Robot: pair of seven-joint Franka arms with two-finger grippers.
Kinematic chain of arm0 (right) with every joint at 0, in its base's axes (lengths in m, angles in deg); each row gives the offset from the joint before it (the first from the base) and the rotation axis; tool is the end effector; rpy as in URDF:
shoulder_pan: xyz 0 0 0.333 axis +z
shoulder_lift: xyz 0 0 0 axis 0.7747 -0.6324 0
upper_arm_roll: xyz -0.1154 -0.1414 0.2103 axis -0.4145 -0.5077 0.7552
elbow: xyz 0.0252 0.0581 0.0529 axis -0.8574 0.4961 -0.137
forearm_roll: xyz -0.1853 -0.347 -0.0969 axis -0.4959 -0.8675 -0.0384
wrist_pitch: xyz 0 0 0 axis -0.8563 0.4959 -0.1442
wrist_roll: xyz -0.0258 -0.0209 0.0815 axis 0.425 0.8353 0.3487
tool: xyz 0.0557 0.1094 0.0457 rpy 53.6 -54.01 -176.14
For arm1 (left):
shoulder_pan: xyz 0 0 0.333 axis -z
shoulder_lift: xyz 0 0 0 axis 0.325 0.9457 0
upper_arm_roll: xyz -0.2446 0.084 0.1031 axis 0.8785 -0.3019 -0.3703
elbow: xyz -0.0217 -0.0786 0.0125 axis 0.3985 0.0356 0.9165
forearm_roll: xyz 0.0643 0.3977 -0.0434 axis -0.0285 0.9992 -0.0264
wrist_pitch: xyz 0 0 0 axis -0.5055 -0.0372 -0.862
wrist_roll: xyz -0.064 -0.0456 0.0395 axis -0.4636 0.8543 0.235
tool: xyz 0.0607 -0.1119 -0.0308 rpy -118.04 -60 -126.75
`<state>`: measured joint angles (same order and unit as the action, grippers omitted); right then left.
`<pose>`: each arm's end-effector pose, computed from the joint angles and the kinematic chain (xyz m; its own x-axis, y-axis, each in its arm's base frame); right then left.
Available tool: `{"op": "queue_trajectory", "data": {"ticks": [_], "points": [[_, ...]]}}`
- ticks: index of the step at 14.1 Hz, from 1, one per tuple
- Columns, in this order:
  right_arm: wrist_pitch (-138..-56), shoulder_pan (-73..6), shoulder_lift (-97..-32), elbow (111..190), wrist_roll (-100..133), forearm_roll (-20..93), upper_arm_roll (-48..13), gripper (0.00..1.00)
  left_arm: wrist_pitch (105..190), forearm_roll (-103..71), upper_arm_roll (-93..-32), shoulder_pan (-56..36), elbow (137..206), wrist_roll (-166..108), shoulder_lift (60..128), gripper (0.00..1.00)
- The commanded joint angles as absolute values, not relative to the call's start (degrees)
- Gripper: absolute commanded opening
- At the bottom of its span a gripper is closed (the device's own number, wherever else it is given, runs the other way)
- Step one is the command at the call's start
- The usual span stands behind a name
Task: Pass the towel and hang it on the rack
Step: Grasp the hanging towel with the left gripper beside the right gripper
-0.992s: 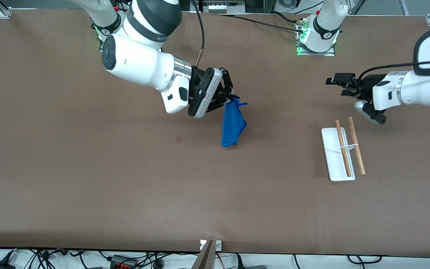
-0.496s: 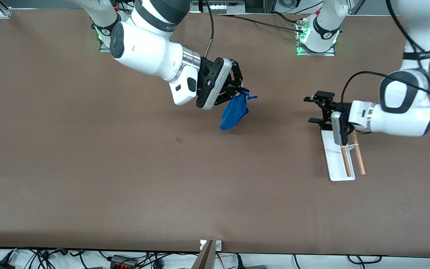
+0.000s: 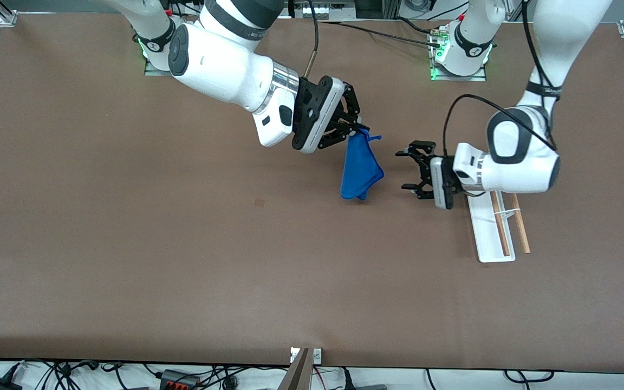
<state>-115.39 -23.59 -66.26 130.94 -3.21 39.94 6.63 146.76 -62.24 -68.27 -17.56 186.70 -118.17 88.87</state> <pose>0.5288 0.5154 0.4849 0.6974 0.4438 0.5628 0.7167 -0.4365 -0.5439 0.5438 -0.2010 0.2181 0.5587 -0.6189 0.5521 -0.7973 -0.2173 0.5632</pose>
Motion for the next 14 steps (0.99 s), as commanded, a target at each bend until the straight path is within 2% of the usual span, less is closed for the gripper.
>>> {"op": "queue_trajectory", "data": {"ticks": [1,4,7,14], "points": [[-115.8,-23.0,-67.0,129.6,-2.9,41.0,6.5,0.0,149.9,-69.1,-65.8,-18.2,187.9,-129.7,90.5,1.0],[-115.8,-22.9,-67.0,129.6,-2.9,40.9,6.5,0.0,150.1,-74.7,-65.7,-16.8,187.6,-136.8,91.8,1.0],[-115.8,-23.0,-67.0,129.7,-3.0,40.7,6.4,0.0,153.7,-76.8,-65.7,-14.1,187.4,-140.6,91.6,1.0],[-115.9,-23.0,-67.0,129.6,-3.0,40.5,6.4,0.0,153.7,-79.4,-65.7,-11.4,184.5,-142.5,92.3,1.0]]}}
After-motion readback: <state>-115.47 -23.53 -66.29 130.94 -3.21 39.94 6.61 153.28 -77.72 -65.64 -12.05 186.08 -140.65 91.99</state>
